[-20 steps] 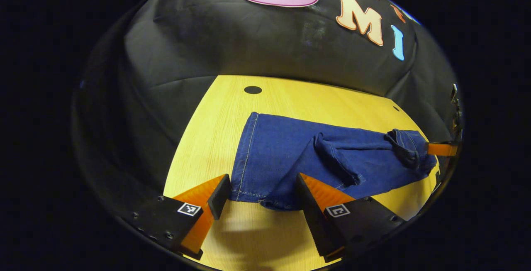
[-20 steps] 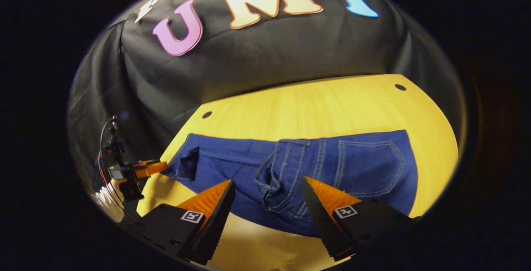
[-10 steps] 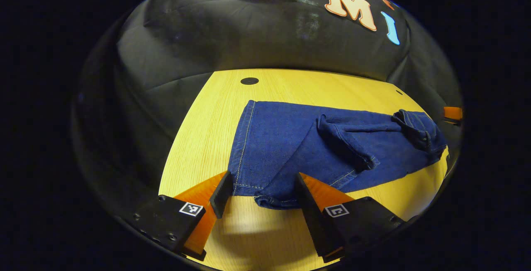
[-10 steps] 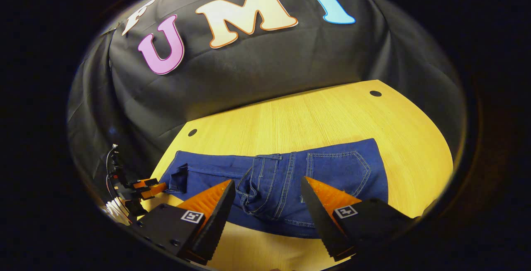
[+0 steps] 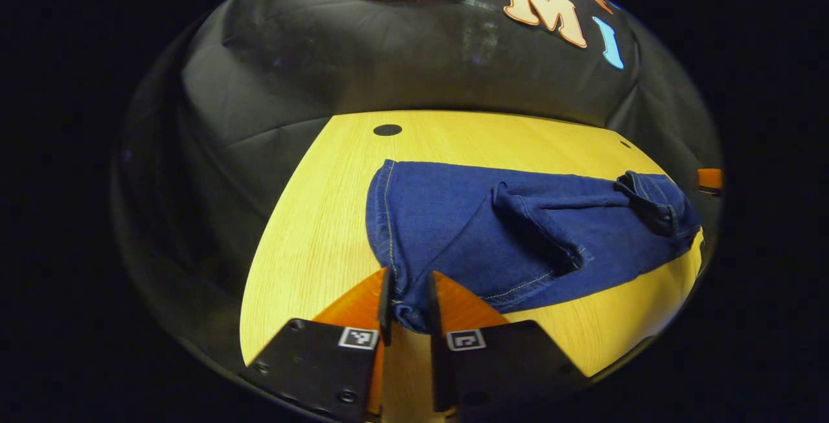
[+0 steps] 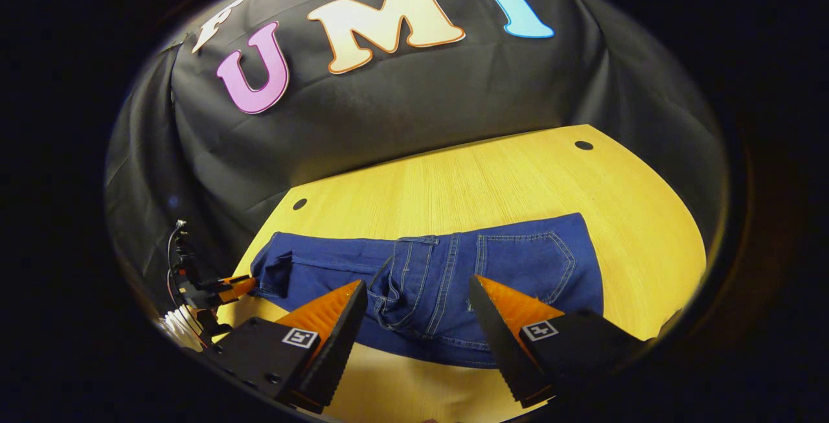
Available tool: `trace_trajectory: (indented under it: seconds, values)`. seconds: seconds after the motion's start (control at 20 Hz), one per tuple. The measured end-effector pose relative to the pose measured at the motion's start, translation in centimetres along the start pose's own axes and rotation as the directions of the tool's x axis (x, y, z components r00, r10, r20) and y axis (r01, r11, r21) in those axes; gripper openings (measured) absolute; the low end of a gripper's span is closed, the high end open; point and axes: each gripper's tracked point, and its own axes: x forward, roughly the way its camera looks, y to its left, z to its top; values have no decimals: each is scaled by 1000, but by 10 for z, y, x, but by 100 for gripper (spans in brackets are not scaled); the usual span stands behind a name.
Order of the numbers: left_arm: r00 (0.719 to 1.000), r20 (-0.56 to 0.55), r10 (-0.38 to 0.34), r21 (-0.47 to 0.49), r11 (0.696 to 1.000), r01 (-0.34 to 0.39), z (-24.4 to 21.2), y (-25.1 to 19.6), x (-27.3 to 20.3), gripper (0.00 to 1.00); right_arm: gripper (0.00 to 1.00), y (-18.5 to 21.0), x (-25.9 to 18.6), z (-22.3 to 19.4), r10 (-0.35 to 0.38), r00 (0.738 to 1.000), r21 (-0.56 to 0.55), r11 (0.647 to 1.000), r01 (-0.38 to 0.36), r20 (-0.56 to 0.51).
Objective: Grasp the waist and the cuffs of the jeans and fold them to make the two legs overlap; first hold the waist and fold one-third of the jeans toward the cuffs, then hold the cuffs and fold the remaining one-third in the same direction to finish folding.
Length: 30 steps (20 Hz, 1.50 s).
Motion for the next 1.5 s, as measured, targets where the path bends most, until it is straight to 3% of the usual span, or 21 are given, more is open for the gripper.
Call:
trace_trajectory:
  seconds: [0.05, 0.25, 0.65, 1.1, 1.3, 1.5]
  values:
    - [1000, 7, -4, -20, 1000, 5, 1, -1, 0, 10, 98, -1, -2, 0, -3, 1000, -1, 1000, 3, 1]
    - [1000, 13, 3, -50, 999, -2, 2, -1, -1, 0, 98, -7, -10, 3, -20, 1000, 12, 1000, 20, 18]
    - [994, 73, -77, -116, 990, 85, 58, -30, -34, 0, 98, -29, -31, 3, -55, 997, 64, 997, 52, 45]
    - [951, 224, -211, -137, 960, 245, 150, -162, -60, 0, 98, -85, -54, 17, -16, 997, 92, 996, 9, 70]
    - [949, 233, -213, -66, 970, 234, 167, -222, -52, 0, 98, -136, -69, 24, -2, 997, 102, 995, -6, 71]
    - [950, 241, -196, -117, 966, 229, 165, -248, -41, 0, 98, -178, -80, 25, -22, 998, 74, 997, 18, 57]
